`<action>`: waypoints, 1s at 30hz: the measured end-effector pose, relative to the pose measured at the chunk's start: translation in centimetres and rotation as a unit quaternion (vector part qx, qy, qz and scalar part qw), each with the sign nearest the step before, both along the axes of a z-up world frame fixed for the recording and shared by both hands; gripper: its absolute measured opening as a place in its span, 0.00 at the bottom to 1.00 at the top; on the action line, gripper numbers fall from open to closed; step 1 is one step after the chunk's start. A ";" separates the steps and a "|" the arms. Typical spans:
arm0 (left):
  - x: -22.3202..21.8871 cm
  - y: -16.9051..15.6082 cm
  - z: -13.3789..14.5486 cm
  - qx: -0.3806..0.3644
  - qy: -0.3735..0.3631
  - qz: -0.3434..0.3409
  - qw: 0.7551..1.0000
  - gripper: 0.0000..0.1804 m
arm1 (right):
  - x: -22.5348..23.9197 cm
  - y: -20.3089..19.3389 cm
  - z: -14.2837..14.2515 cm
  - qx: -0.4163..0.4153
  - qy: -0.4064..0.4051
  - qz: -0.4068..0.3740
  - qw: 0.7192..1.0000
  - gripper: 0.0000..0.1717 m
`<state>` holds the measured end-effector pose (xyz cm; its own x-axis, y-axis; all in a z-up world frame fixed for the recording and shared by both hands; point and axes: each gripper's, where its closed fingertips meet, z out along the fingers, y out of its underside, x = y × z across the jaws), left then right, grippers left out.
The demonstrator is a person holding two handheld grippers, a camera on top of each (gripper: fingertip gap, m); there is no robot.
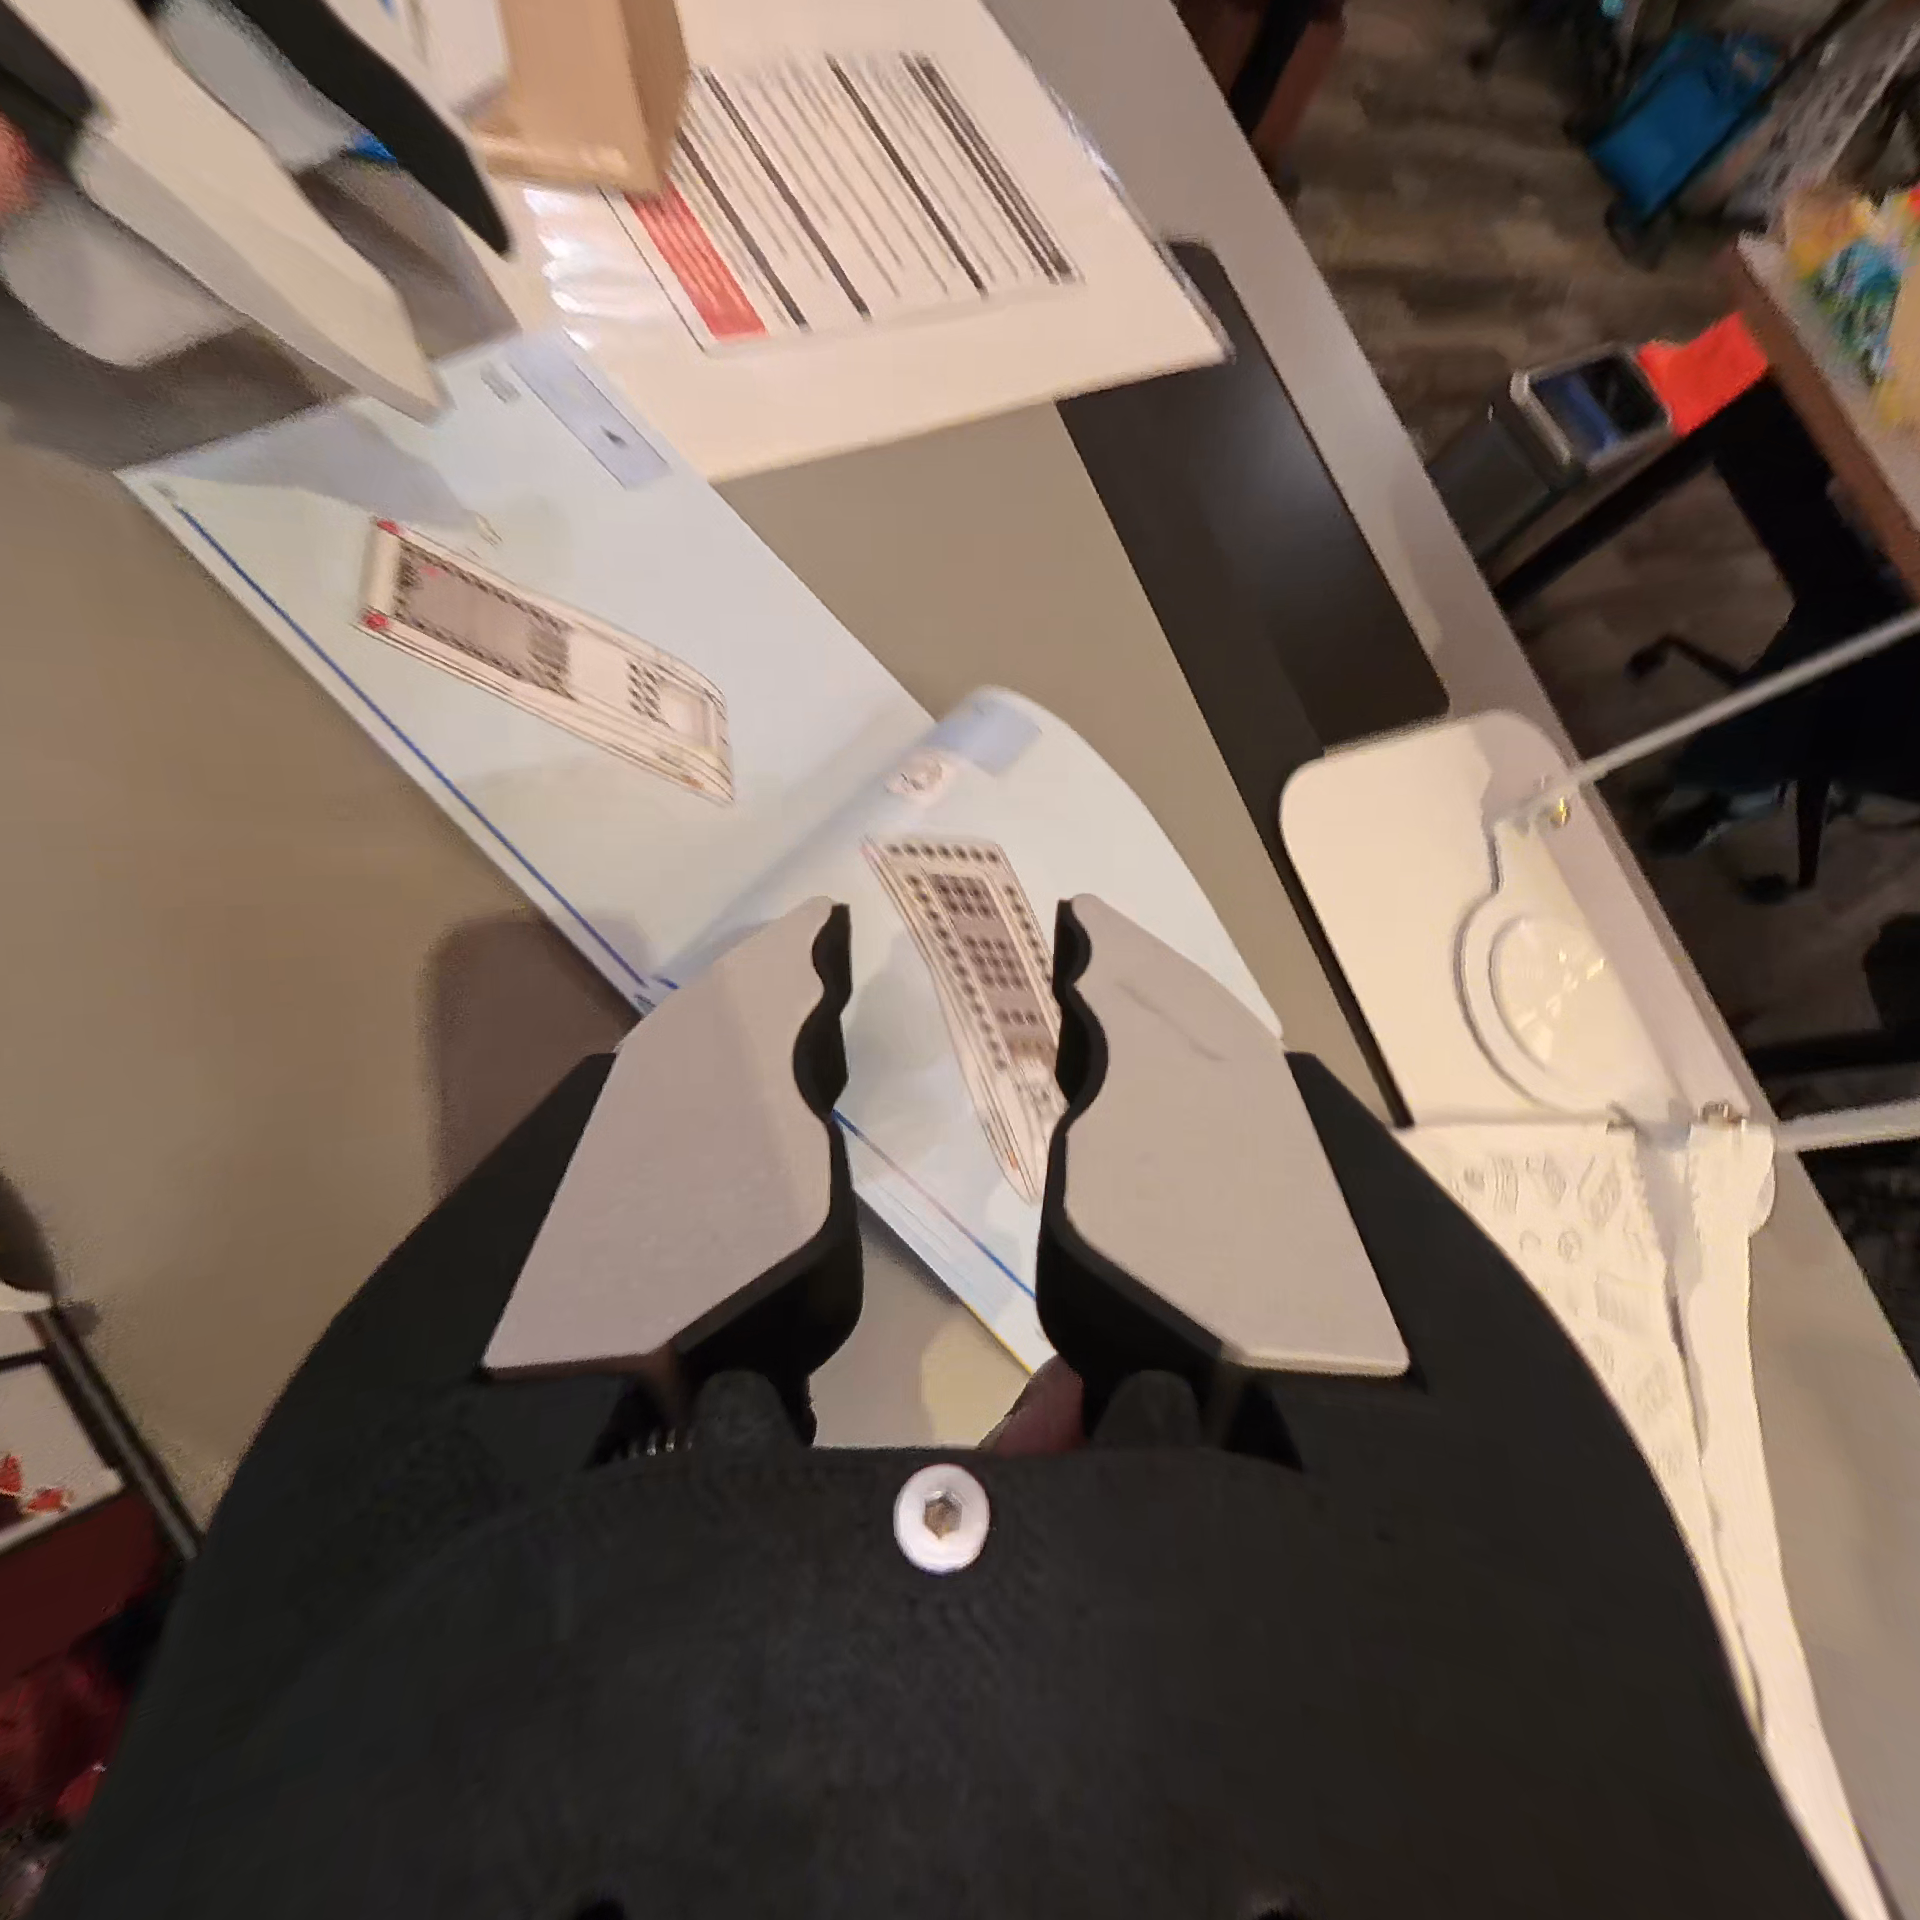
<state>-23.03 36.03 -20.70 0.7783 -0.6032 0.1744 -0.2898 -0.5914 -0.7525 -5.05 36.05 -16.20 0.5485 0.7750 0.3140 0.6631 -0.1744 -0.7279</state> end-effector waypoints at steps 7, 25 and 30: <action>-1.1 1.6 1.4 0.085 0.031 0.032 0.995 0.39 | -7.1 -2.2 1.3 0.058 0.001 0.095 0.994 0.22; -1.0 2.1 1.7 0.115 0.034 0.027 0.992 0.48 | -11.4 -5.1 -1.7 0.056 -0.009 0.248 0.967 0.27; -0.9 2.2 1.4 0.126 0.055 0.025 0.990 0.49 | -13.4 -5.3 -3.4 0.050 -0.027 0.280 0.958 0.29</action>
